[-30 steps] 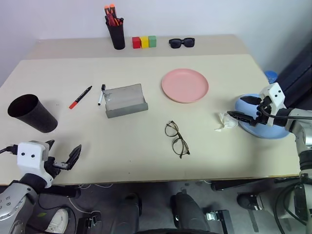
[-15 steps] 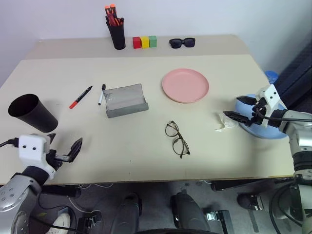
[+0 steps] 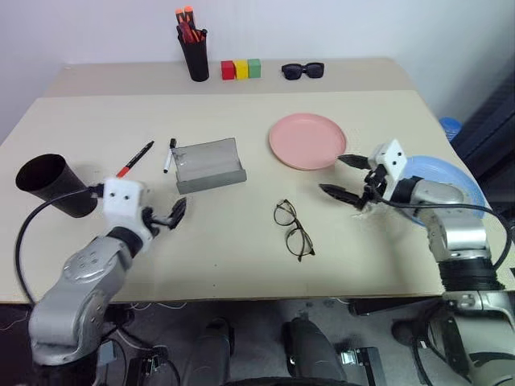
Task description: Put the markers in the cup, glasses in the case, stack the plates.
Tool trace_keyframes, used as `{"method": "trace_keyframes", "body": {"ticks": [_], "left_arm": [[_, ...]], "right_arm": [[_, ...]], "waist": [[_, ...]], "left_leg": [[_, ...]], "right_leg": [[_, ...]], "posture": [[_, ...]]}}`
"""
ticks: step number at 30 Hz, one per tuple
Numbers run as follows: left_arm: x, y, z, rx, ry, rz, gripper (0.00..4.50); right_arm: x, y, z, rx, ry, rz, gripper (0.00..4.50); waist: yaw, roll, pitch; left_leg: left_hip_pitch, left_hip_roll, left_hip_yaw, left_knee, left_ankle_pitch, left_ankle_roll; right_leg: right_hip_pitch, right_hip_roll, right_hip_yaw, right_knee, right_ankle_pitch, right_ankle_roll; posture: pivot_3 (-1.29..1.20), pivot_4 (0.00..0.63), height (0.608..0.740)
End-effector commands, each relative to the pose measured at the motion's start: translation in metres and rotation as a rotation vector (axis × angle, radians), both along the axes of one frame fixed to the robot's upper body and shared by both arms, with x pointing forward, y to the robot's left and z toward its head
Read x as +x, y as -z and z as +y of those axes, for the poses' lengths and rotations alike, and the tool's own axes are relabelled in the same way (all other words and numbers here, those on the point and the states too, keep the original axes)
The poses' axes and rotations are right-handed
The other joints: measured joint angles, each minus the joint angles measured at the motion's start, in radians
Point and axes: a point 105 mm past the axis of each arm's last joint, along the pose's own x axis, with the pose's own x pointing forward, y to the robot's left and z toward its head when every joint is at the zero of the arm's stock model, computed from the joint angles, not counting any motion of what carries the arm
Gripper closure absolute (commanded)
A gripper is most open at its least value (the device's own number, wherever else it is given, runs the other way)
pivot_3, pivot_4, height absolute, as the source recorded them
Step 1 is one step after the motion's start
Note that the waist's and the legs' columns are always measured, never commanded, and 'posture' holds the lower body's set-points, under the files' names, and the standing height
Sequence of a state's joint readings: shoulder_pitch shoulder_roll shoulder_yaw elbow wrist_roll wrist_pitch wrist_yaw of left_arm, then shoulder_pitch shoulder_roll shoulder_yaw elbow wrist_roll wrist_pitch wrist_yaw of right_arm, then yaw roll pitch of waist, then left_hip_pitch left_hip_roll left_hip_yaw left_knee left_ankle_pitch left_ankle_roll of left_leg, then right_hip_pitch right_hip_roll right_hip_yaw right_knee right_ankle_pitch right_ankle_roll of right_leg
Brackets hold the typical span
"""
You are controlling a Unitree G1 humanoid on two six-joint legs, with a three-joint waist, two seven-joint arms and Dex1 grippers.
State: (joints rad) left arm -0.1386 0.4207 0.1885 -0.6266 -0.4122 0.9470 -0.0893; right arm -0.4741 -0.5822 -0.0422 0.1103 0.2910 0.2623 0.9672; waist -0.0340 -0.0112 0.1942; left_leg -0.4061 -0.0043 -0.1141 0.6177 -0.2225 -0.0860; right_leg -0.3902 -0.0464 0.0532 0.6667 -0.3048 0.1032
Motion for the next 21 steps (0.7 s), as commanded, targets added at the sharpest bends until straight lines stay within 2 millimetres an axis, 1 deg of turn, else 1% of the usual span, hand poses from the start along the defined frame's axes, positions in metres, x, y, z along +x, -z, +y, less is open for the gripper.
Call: {"method": "trace_keyframes", "body": {"ticks": [1, 3, 6, 9, 12, 15, 16, 19, 21], "left_arm": [[0.011, 0.001, 0.004, 0.058, -0.064, 0.035, 0.0], [0.017, -0.003, 0.006, 0.023, -0.083, 0.023, 0.0], [0.027, -0.005, 0.016, 0.0, -0.164, 0.025, 0.0], [0.034, -0.014, 0.031, -0.032, -0.258, 0.003, 0.0], [0.044, -0.026, 0.045, -0.072, -0.353, -0.027, 0.0], [0.054, -0.029, 0.056, -0.082, -0.424, -0.011, 0.0], [0.059, -0.03, 0.058, -0.084, -0.438, 0.002, 0.0], [0.082, -0.03, 0.054, -0.03, -0.438, 0.057, 0.0], [0.094, -0.028, 0.056, -0.026, -0.463, 0.097, 0.0]], "right_arm": [[-0.013, -0.024, 0.02, 0.042, -0.047, -0.074, 0.04], [-0.02, -0.026, 0.028, 0.057, -0.059, -0.073, 0.04], [-0.028, -0.022, 0.036, 0.07, -0.077, -0.055, 0.04], [-0.03, -0.017, 0.044, 0.075, -0.079, -0.042, 0.04], [-0.031, -0.016, 0.052, 0.095, -0.088, -0.037, 0.04], [-0.032, -0.017, 0.061, 0.11, -0.097, -0.035, 0.04], [-0.033, -0.017, 0.065, 0.116, -0.103, -0.034, 0.04], [-0.036, -0.018, 0.074, 0.132, -0.13, -0.031, 0.04], [-0.037, -0.02, 0.076, 0.136, -0.136, -0.032, 0.04]], "waist": [[-0.004, 0.0, 0.0], [-0.008, 0.0, 0.0], [-0.005, 0.0, 0.0], [-0.008, 0.0, 0.0], [-0.006, 0.0, 0.0], [-0.005, 0.0, 0.0], [-0.005, 0.0, 0.0], [-0.003, 0.0, 0.0], [-0.002, -0.001, 0.0]], "left_leg": [[0.0, 0.0, 0.0, 0.0, 0.0, 0.0], [0.0, 0.0, 0.0, 0.0, 0.0, 0.0], [0.0, 0.0, -0.001, 0.0, 0.0, 0.0], [0.0, 0.0, 0.0, 0.0, 0.0, 0.0], [0.0, 0.0, -0.001, 0.0, 0.0, 0.0], [0.0, 0.0, -0.001, 0.0, 0.0, 0.0], [0.0, 0.0, -0.001, 0.0, 0.0, 0.0], [0.0, 0.0, -0.001, 0.001, 0.0, 0.0], [0.0, 0.0, -0.001, 0.001, 0.0, 0.0]], "right_leg": [[0.0, 0.0, 0.0, 0.0, 0.0, 0.0], [-0.001, 0.0, 0.0, 0.0, 0.0, 0.0], [0.0, 0.0, 0.0, 0.0, 0.0, 0.0], [0.0, 0.0, 0.0, 0.0, 0.0, 0.0], [0.0, 0.0, -0.001, 0.001, 0.0, 0.0], [0.0, 0.0, -0.001, 0.0, 0.0, 0.0], [0.0, 0.0, -0.001, 0.0, 0.0, 0.0], [-0.001, 0.0, -0.001, 0.001, 0.0, 0.0], [0.0, 0.0, -0.001, 0.001, 0.0, 0.001]], "posture": [[0.0, 0.15, 0.74], [0.0, 0.15, 0.74], [0.0, 0.15, 0.74], [0.0, 0.15, 0.74], [0.0, 0.15, 0.74], [0.0, 0.15, 0.74], [0.0, 0.15, 0.74], [0.0, 0.15, 0.74], [0.0, 0.15, 0.74]]}}
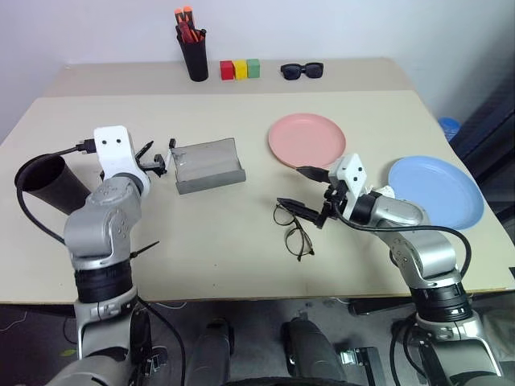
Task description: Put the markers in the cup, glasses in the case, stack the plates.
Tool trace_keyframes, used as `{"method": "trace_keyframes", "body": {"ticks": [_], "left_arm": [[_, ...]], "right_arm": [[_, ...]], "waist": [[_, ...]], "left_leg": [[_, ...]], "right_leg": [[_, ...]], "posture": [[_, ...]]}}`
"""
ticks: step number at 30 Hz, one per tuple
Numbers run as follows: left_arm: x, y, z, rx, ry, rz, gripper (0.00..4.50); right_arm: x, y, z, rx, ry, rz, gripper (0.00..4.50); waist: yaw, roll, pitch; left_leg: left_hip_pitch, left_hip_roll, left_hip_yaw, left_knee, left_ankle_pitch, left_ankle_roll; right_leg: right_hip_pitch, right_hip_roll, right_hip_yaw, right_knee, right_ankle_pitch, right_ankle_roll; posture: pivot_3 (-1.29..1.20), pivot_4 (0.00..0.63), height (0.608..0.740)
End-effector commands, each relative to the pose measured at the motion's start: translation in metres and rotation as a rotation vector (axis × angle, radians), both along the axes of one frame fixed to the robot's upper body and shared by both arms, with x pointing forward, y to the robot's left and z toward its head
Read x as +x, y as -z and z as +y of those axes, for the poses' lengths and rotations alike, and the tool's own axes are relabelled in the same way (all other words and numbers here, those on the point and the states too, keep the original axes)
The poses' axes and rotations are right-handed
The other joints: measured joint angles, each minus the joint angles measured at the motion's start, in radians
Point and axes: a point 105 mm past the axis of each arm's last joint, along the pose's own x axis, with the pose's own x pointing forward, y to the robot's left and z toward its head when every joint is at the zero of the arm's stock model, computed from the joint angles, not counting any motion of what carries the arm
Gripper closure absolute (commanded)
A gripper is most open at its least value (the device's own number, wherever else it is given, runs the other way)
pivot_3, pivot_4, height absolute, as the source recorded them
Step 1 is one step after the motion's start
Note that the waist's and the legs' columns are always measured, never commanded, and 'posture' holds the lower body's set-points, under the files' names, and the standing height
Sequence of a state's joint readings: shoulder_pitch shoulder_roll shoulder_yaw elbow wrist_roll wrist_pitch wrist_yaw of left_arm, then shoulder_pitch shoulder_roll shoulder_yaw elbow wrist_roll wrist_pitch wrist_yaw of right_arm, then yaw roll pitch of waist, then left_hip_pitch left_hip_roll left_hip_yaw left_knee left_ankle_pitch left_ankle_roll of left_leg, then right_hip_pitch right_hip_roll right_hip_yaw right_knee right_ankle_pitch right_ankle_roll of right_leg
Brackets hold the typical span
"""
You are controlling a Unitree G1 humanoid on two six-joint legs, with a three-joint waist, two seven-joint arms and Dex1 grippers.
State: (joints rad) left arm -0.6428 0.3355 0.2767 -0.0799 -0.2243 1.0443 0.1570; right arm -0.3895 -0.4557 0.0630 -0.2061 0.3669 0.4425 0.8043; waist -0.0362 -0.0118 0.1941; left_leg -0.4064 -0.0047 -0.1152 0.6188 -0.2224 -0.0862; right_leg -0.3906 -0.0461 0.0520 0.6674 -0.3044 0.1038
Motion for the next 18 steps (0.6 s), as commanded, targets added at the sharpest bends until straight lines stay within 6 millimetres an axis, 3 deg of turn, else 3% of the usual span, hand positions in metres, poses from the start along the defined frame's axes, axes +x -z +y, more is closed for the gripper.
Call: {"method": "trace_keyframes", "body": {"ticks": [1, 7, 18], "left_arm": [[0.017, -0.007, 0.005, 0.034, -0.043, 0.029, 0.0], [0.043, -0.016, 0.01, -0.041, -0.059, 0.064, 0.0], [0.055, 0.005, 0.006, -0.119, -0.049, 0.279, 0.0]], "right_arm": [[-0.006, -0.017, 0.009, 0.022, -0.036, -0.058, 0.04], [-0.011, -0.022, 0.013, 0.019, -0.059, -0.071, 0.04], [-0.023, -0.028, 0.023, 0.023, -0.113, -0.083, 0.04]], "waist": [[0.0, 0.0, 0.0], [-0.004, 0.0, 0.0], [-0.007, -0.001, 0.0]], "left_leg": [[0.0, 0.0, 0.0, 0.0, 0.0, 0.0], [-0.001, 0.0, 0.0, 0.0, 0.0, 0.0], [-0.002, 0.0, 0.0, 0.0, 0.0, 0.0]], "right_leg": [[0.0, 0.0, 0.0, 0.0, 0.0, 0.0], [-0.002, 0.0, 0.0, 0.0, 0.001, 0.001], [-0.002, 0.0, 0.0, 0.001, 0.001, 0.001]], "posture": [[0.0, 0.15, 0.74], [0.0, 0.15, 0.74], [0.0, 0.15, 0.74]]}}
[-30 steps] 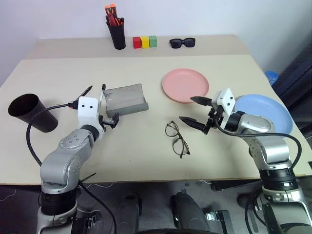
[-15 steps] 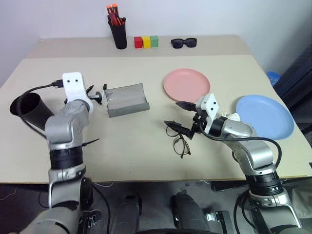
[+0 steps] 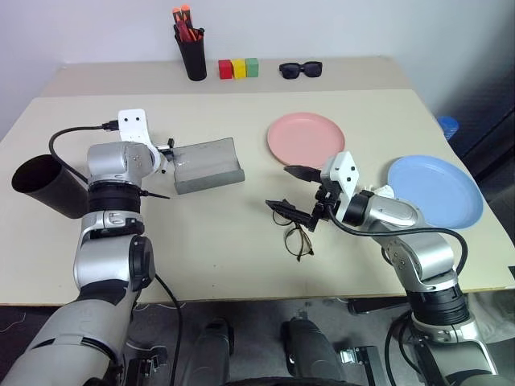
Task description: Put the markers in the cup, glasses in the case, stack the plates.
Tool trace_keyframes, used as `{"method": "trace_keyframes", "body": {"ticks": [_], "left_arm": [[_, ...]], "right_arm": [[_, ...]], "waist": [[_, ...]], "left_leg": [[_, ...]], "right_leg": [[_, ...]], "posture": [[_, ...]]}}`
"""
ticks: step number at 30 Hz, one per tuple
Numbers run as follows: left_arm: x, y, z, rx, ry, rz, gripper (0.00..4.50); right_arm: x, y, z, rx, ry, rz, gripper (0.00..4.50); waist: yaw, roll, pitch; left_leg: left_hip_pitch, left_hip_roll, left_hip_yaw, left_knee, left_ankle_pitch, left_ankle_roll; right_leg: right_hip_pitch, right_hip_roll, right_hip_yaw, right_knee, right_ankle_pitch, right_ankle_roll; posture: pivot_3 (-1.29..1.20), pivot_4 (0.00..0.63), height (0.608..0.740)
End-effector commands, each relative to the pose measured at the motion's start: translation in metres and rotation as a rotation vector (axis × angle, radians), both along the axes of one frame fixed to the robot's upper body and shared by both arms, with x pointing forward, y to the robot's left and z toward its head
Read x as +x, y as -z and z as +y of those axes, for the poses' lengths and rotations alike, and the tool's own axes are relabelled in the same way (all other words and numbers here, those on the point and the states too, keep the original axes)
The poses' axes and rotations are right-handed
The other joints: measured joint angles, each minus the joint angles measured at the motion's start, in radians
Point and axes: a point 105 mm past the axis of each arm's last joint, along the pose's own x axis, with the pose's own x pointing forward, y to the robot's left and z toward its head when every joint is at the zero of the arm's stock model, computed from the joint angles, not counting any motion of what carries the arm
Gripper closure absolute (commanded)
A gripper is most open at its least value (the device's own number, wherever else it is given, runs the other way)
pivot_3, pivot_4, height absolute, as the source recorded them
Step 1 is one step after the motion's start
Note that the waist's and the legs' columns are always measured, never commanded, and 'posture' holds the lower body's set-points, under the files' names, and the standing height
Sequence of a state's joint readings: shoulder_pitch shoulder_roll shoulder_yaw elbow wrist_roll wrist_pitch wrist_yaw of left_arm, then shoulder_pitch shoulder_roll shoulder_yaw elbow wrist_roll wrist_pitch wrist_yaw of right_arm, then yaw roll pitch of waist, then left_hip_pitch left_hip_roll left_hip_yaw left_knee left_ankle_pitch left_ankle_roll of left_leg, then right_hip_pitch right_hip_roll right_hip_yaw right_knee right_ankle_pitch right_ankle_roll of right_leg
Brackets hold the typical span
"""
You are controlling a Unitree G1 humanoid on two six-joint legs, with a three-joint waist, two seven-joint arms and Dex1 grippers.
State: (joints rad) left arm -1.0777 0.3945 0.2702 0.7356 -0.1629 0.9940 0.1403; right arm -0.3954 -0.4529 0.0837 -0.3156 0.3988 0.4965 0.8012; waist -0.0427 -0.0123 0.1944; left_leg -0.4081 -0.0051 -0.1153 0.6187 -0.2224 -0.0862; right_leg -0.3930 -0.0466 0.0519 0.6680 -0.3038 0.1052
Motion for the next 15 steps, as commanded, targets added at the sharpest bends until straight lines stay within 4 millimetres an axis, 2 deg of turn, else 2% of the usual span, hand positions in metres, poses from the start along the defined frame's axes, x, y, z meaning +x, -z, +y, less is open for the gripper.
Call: {"method": "trace_keyframes", "body": {"ticks": [1, 11, 15], "left_arm": [[0.004, -0.013, 0.001, -0.022, -0.007, -0.026, 0.0], [0.007, -0.001, -0.005, -0.047, 0.017, 0.026, 0.0], [0.008, 0.001, -0.003, -0.045, 0.004, 0.027, 1.71]], "right_arm": [[-0.008, -0.012, 0.007, 0.016, -0.039, -0.048, 0.04], [-0.009, -0.01, 0.008, 0.017, -0.052, -0.043, 0.04], [-0.01, -0.01, 0.008, 0.015, -0.053, -0.042, 0.0]], "waist": [[0.0, 0.0, 0.0], [0.002, 0.0, 0.0], [0.001, 0.0, 0.0]], "left_leg": [[0.0, 0.0, 0.0, 0.0, 0.0, 0.0], [0.0, 0.0, 0.0, 0.0, 0.0, 0.0], [0.0, 0.0, 0.0, 0.0, 0.0, 0.0]], "right_leg": [[0.0, 0.0, 0.0, 0.0, 0.0, 0.0], [0.0, 0.0, 0.0, 0.001, 0.0, 0.0], [0.0, 0.0, 0.0, 0.001, 0.0, 0.0]], "posture": [[0.0, 0.15, 0.74], [0.0, 0.15, 0.74], [0.0, 0.15, 0.74]]}}
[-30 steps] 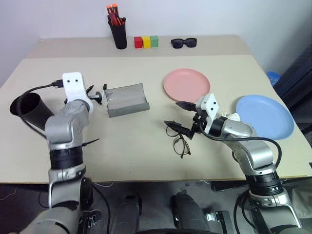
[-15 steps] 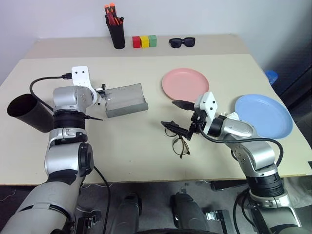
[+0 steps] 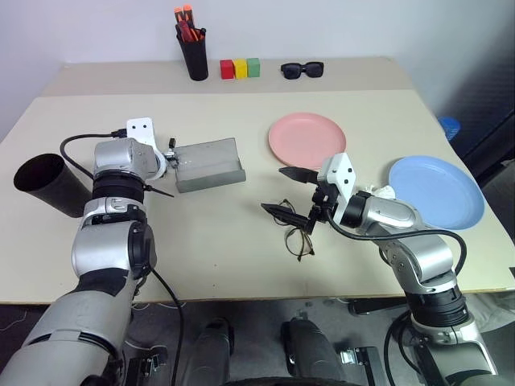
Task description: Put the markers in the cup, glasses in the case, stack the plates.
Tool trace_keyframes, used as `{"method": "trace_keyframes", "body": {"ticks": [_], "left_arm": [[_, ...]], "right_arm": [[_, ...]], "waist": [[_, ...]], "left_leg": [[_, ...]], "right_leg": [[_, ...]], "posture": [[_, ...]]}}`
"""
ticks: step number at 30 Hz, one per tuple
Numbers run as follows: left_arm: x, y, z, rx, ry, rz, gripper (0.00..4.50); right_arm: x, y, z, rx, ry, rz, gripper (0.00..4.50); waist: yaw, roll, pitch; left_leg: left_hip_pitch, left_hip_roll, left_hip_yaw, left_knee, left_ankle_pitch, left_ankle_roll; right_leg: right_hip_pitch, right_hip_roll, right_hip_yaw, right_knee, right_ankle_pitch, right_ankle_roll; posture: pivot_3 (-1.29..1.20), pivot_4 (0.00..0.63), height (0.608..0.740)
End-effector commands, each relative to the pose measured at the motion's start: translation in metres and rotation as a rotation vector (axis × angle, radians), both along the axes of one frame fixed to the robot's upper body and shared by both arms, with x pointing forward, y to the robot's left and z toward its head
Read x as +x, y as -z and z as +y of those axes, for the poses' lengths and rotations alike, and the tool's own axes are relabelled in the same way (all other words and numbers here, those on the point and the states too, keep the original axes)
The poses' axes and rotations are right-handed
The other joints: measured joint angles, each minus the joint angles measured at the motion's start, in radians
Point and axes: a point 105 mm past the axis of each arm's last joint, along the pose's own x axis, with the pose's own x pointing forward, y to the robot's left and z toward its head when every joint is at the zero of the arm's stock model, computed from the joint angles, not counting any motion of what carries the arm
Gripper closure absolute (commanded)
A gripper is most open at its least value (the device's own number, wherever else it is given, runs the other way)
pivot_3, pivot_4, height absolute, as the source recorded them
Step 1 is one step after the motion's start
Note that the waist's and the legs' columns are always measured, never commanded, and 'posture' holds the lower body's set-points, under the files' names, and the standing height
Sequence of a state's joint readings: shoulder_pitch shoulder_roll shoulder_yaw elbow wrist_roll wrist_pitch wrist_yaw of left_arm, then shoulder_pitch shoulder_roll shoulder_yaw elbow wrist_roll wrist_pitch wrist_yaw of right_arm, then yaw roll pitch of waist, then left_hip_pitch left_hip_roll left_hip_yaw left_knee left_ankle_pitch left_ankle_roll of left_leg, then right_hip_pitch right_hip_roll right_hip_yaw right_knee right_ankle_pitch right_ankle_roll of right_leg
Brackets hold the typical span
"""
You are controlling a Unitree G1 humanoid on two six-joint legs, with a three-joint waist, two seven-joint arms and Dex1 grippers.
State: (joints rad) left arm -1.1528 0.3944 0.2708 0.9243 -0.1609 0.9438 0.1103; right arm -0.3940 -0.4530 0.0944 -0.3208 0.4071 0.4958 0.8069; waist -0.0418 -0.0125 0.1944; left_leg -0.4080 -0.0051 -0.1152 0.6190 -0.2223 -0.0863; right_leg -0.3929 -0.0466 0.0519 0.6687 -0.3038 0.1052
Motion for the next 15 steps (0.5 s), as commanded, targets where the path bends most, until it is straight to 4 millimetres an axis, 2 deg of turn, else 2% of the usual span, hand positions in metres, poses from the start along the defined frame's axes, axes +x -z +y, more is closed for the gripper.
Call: {"method": "trace_keyframes", "body": {"ticks": [1, 5, 6, 10, 13, 15], "left_arm": [[0.003, -0.009, 0.006, 0.005, -0.024, -0.03, 2.21], [0.003, -0.007, 0.006, -0.015, -0.033, -0.028, 4.19], [0.003, -0.007, 0.006, -0.019, -0.035, -0.029, 4.37], [0.006, -0.013, 0.005, -0.028, -0.04, -0.082, 4.37], [0.015, -0.041, 0.01, 0.094, -0.031, -0.258, 4.37], [0.018, -0.055, 0.009, 0.115, -0.024, -0.344, 4.37]], "right_arm": [[-0.007, -0.01, 0.005, 0.014, -0.032, -0.046, 0.0], [-0.007, -0.01, 0.005, 0.014, -0.032, -0.047, 0.0], [-0.007, -0.01, 0.005, 0.014, -0.032, -0.047, 0.0], [-0.007, -0.011, 0.006, 0.015, -0.035, -0.048, 0.0], [-0.007, -0.011, 0.007, 0.015, -0.038, -0.05, 0.0], [-0.007, -0.012, 0.007, 0.015, -0.039, -0.052, 0.0]], "waist": [[-0.003, 0.0, 0.0], [-0.005, 0.0, 0.0], [-0.004, 0.0, 0.0], [-0.002, 0.0, 0.0], [-0.003, 0.0, 0.0], [-0.001, 0.0, 0.0]], "left_leg": [[0.0, 0.0, 0.0, 0.0, 0.0, 0.0], [0.0, 0.0, 0.0, 0.0, 0.0, 0.0], [0.0, 0.0, 0.0, 0.0, 0.0, 0.0], [0.0, 0.0, 0.0, 0.0, 0.0, 0.0], [0.0, 0.0, 0.0, 0.0, 0.0, 0.0], [0.0, 0.0, 0.0, 0.0, 0.0, 0.0]], "right_leg": [[0.0, 0.0, 0.0, 0.0, 0.0, 0.0], [-0.001, 0.0, 0.0, 0.002, 0.0, 0.0], [-0.001, 0.0, 0.0, 0.002, 0.0, 0.0], [-0.001, 0.0, 0.0, 0.002, 0.0, 0.0], [-0.001, 0.0, 0.0, 0.002, 0.0, 0.0], [-0.001, 0.0, 0.0, 0.002, 0.0, 0.0]], "posture": [[0.0, 0.15, 0.74], [0.0, 0.15, 0.74], [0.0, 0.15, 0.74], [0.0, 0.15, 0.74], [0.0, 0.15, 0.74], [0.0, 0.15, 0.74]]}}
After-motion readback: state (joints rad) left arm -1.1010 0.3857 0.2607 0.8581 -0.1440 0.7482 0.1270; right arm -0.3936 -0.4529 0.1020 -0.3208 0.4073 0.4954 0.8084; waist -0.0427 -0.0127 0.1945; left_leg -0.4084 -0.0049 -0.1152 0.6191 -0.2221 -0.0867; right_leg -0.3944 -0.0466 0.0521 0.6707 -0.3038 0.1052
